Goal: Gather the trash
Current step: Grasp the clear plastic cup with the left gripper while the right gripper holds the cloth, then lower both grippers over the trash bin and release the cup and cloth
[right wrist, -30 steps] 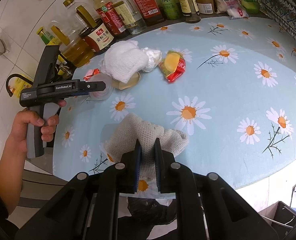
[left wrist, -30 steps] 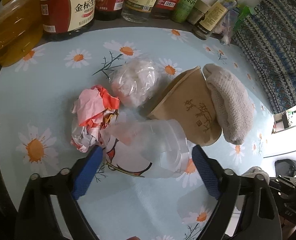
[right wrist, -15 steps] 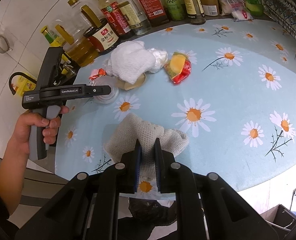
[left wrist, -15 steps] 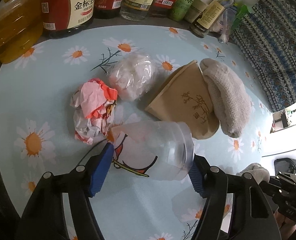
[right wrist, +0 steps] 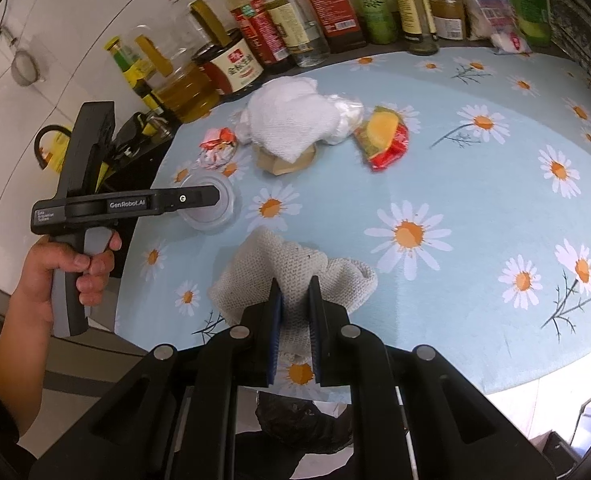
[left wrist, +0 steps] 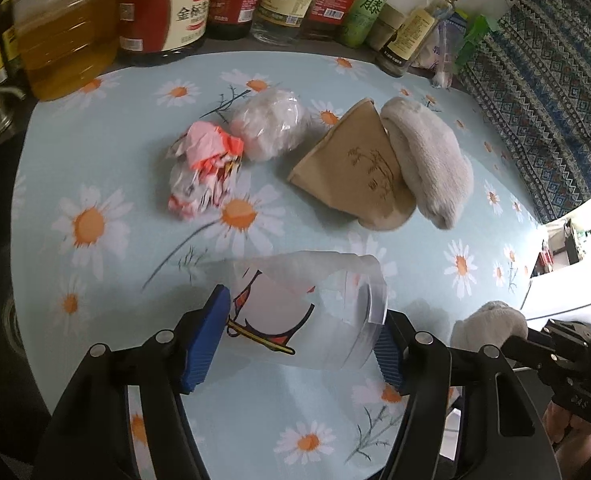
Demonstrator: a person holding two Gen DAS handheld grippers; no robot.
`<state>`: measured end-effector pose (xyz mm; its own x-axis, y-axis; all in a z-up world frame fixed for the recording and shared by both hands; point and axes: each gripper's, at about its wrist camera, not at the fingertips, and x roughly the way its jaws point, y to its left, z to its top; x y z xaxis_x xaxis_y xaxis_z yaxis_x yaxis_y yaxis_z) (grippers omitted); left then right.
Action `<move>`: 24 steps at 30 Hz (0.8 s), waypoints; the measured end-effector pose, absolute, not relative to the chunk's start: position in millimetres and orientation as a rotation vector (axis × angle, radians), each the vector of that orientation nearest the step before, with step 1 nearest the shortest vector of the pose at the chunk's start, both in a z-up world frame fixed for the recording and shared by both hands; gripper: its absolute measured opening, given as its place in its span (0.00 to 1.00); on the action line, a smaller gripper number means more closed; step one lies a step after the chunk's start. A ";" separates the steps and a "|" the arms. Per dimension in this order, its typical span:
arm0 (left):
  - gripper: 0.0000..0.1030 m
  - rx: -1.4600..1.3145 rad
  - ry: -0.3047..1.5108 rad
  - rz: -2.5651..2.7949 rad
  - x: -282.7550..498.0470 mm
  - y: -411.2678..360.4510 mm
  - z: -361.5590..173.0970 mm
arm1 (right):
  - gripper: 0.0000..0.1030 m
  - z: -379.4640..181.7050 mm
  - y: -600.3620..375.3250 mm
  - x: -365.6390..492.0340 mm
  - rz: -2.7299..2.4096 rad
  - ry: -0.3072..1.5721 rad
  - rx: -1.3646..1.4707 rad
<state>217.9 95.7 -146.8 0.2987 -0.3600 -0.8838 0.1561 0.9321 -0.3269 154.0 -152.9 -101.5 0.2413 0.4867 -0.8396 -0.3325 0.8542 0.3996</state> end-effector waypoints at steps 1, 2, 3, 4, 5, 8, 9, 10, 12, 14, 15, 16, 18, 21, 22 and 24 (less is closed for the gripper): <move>0.62 -0.195 1.217 -0.341 212.3 95.9 -144.7 | 0.13 -100.2 -151.7 153.3 0.573 1.200 0.142; 0.62 -0.196 1.215 -0.338 208.6 96.3 -143.3 | 0.13 -99.2 -151.2 152.6 0.582 1.197 0.138; 0.62 -0.197 1.212 -0.335 203.8 96.4 -141.9 | 0.13 -98.4 -150.5 152.0 0.591 1.196 0.135; 0.62 -0.198 1.208 -0.331 199.2 96.6 -140.7 | 0.13 -97.5 -149.9 151.1 0.600 1.194 0.131; 0.62 -0.202 1.205 -0.326 193.5 96.7 -139.1 | 0.13 -96.6 -149.2 149.9 0.610 1.194 0.125; 0.62 -0.216 1.195 -0.314 177.3 96.8 -134.3 | 0.13 -94.2 -147.6 145.0 0.639 1.192 0.109; 0.62 -0.222 1.190 -0.308 170.8 96.9 -132.5 | 0.13 -93.9 -147.3 143.6 0.646 1.191 0.104; 0.62 -0.228 1.186 -0.305 165.1 96.9 -131.0 | 0.13 -93.7 -147.2 142.6 0.652 1.192 0.100; 0.62 -0.236 1.177 -0.297 154.4 96.7 -127.6 | 0.13 -93.0 -147.3 138.3 0.670 1.194 0.090; 0.62 -0.245 1.171 -0.287 143.6 96.9 -124.9 | 0.13 -93.0 -146.5 134.3 0.689 1.196 0.078; 0.62 -0.251 1.167 -0.279 136.0 97.4 -123.5 | 0.13 -93.3 -146.3 132.8 0.697 1.197 0.074; 0.62 -0.258 1.165 -0.270 130.5 98.1 -122.9 | 0.13 -93.9 -145.7 130.3 0.707 1.199 0.066; 0.62 -0.273 1.163 -0.262 120.7 97.5 -122.3 | 0.13 -95.3 -145.3 127.5 0.720 1.204 0.060; 0.62 -0.286 1.158 -0.247 103.6 96.5 -120.9 | 0.13 -96.2 -143.8 121.5 0.744 1.209 0.047; 0.62 -0.292 1.157 -0.242 97.9 96.3 -120.2 | 0.13 -96.0 -143.6 119.9 0.750 1.208 0.045; 0.62 -0.301 1.152 -0.233 88.6 96.2 -119.3 | 0.13 -95.4 -142.3 114.9 0.768 1.208 0.035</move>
